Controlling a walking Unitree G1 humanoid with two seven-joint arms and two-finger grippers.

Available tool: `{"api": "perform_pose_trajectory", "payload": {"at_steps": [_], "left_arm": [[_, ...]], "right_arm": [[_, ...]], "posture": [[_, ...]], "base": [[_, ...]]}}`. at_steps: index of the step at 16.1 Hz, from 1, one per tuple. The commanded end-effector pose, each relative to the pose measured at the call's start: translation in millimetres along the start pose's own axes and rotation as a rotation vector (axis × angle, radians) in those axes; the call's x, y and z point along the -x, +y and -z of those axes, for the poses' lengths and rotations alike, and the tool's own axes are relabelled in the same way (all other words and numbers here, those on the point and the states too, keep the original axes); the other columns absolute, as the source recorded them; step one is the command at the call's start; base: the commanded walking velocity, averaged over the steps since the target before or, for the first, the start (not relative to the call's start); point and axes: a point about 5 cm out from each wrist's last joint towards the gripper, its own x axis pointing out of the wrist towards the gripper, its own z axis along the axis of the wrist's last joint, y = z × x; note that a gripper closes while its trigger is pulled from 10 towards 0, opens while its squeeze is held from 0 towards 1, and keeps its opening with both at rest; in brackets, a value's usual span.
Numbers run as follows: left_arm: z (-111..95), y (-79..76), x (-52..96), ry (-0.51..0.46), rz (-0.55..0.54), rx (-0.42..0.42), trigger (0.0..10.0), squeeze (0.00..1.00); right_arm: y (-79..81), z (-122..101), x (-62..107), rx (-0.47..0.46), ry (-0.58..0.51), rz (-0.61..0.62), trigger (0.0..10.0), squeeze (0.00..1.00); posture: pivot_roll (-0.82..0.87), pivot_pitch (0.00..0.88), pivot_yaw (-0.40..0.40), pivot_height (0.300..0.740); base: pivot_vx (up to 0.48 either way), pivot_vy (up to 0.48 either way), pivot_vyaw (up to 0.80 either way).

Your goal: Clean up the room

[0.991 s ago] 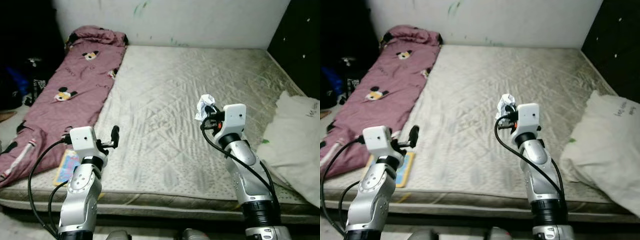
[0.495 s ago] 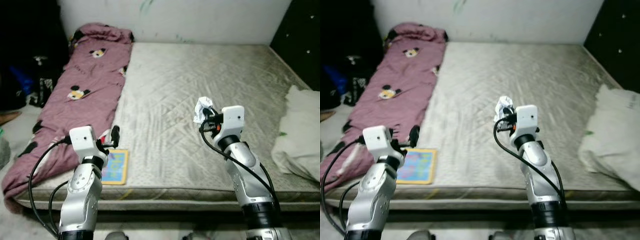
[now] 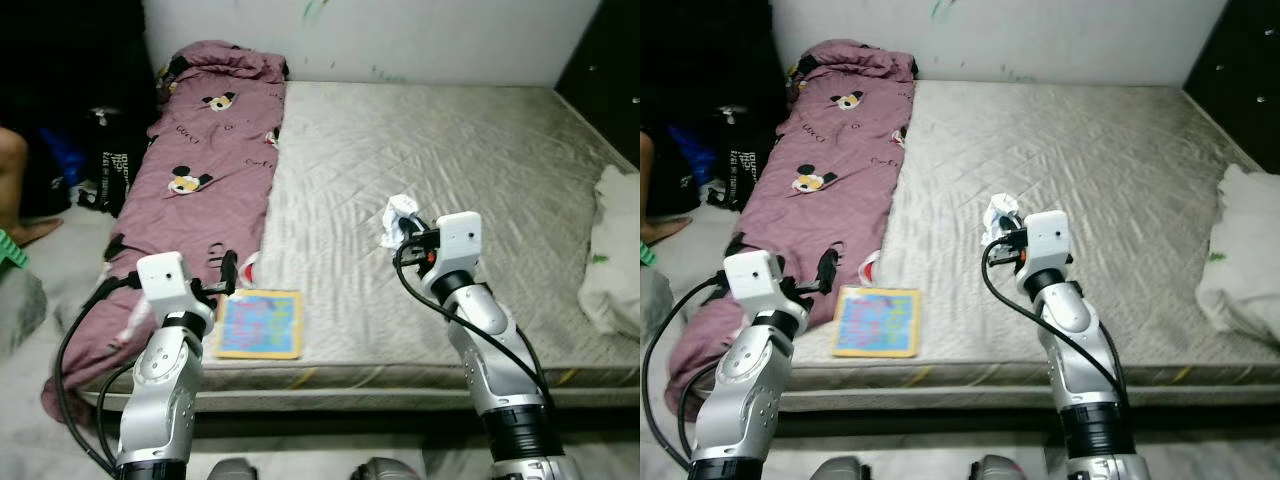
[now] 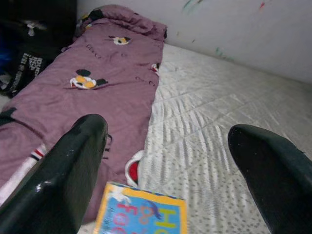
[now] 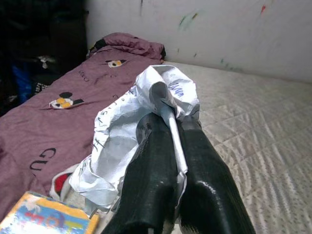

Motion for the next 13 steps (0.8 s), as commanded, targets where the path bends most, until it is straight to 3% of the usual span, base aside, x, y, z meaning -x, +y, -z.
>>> {"api": "perform_pose_trajectory", "payload": {"at_steps": [1,12,13], "left_arm": [[-2.4,5.3,0.0,-0.004,-0.026,-0.012,10.0,0.0],[-2.7,5.5,-1.3,-0.015,-0.03,-0.025,10.0,0.0],[-5.1,4.2,-0.5,-0.033,-0.023,-0.04,10.0,0.0]], "right_arm": [[6.7,-10.0,-4.9,0.017,-0.042,-0.021,10.0,0.0],[14.8,-12.3,-7.8,0.014,-0.066,-0.063,10.0,0.0],[15.5,-13.3,-8.5,0.017,-0.069,-0.068,10.0,0.0]], "posture": [[-0.08,0.0,-0.029,0.74],[-0.07,0.0,-0.028,0.74],[-0.07,0.0,-0.028,0.74]], "base": [[0.0,0.48,0.0],[0.0,0.48,0.0],[0.0,0.0,0.0]]}}
